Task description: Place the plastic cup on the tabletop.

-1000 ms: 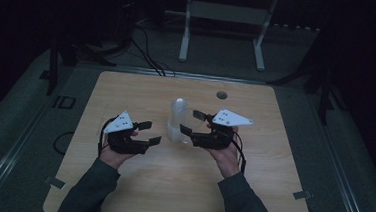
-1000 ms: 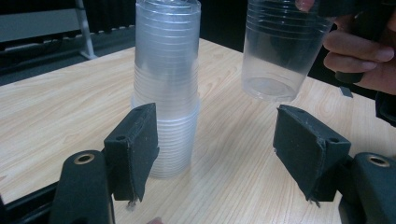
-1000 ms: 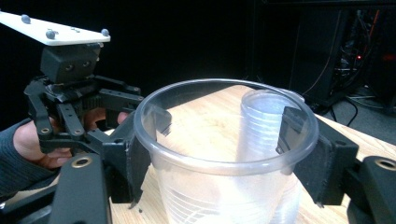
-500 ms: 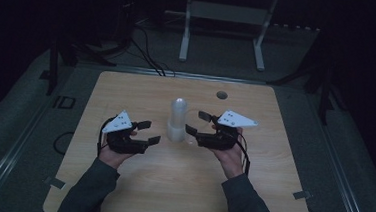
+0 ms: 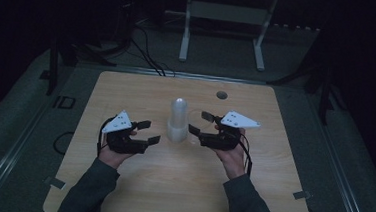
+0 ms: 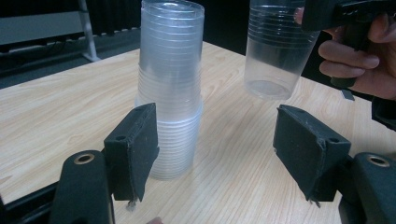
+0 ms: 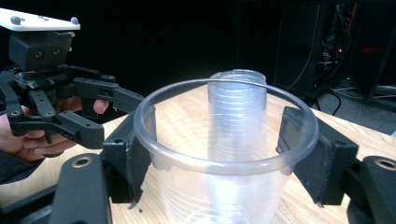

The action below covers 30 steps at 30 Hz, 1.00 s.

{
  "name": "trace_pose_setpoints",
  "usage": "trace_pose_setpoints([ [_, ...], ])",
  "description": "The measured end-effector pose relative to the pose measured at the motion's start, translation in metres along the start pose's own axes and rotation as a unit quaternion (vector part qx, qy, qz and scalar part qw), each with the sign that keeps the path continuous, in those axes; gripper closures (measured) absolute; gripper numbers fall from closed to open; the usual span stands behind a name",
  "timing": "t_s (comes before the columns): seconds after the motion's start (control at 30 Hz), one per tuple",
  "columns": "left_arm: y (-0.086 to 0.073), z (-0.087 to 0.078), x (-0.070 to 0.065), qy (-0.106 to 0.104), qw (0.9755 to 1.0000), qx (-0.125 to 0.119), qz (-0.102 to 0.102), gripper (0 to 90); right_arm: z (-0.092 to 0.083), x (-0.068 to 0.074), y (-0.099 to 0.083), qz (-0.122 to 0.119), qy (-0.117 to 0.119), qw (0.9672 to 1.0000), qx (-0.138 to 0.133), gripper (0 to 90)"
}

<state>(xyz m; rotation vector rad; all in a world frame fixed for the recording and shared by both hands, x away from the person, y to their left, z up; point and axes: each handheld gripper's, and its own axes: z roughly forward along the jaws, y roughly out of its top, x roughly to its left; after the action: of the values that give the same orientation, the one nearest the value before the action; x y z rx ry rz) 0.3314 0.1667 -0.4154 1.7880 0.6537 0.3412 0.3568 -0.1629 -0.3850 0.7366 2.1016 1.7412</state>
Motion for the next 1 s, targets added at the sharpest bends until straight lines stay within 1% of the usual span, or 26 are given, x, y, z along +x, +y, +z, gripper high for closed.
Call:
trace_pose_setpoints([
  [0.27, -0.0001, 0.0000, -0.0001, 0.000, 1.0000, 0.001, 0.001, 30.8, 0.0012, -0.0021, -0.0028, 0.003, -0.001, 1.0000, -0.001, 28.1],
  [0.63, -0.0003, 0.0006, -0.0001, -0.001, 1.0000, 0.002, 0.002, 30.8, 0.0027, -0.0031, -0.0064, 0.001, -0.002, 1.0000, -0.005, 28.1],
  [1.0, -0.0008, 0.0012, -0.0002, -0.001, 1.0000, 0.003, 0.001, 30.8, 0.0054, -0.0040, -0.0099, 0.001, -0.001, 1.0000, -0.003, 28.1],
])
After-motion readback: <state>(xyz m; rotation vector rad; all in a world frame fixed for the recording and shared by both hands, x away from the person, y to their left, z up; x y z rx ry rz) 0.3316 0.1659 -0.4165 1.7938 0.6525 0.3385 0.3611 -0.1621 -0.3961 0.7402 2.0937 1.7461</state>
